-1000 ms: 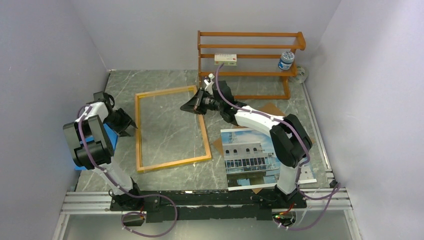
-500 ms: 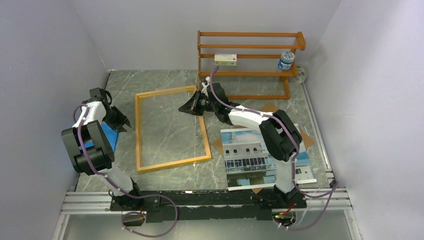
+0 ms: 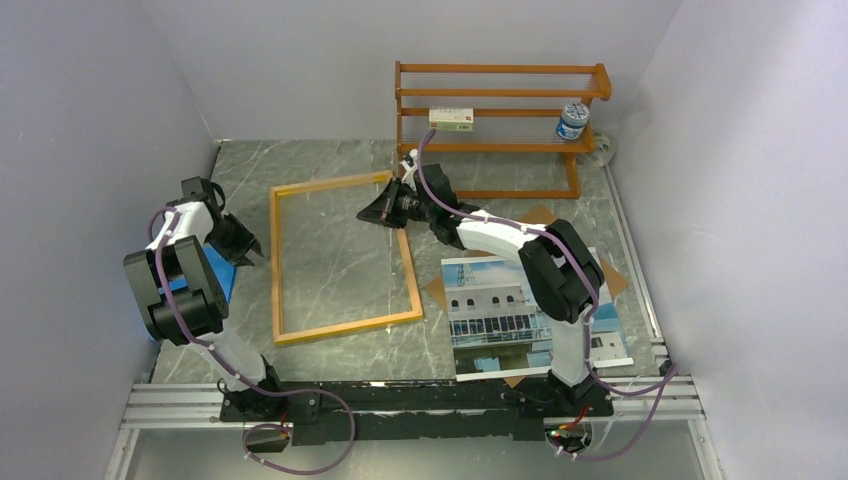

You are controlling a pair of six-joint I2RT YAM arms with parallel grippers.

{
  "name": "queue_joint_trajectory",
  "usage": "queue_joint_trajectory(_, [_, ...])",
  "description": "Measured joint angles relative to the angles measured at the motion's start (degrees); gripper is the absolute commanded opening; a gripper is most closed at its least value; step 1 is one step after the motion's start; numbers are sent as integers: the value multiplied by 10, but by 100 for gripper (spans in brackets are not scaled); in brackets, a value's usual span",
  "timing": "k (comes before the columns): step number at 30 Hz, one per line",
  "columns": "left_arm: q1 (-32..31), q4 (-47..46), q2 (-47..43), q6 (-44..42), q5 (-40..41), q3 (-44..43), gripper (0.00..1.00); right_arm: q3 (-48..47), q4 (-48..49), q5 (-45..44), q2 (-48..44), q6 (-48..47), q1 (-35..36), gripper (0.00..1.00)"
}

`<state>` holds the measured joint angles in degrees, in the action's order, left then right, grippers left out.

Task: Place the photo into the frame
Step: Place the photo frame item in the photo frame.

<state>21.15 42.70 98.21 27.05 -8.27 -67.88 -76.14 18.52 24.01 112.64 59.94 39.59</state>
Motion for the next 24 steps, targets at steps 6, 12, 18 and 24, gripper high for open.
queue_joint_trajectory(6, [0, -1, 7, 0, -3, -4, 40, -18, 0, 1, 0, -15, 2, 0])
queue_joint_trajectory(12, [0, -2, 13, 0, -9, -6, 40, -19, 2, 2, 0, -26, 6, 0])
queue_joint_trajectory(18, [0, -2, 22, -3, -9, -6, 40, -21, 4, 0, 0, -44, 14, 0])
queue_joint_trajectory(24, [0, -3, 28, -4, -9, -6, 45, -28, -1, -13, 0, -47, 19, 0])
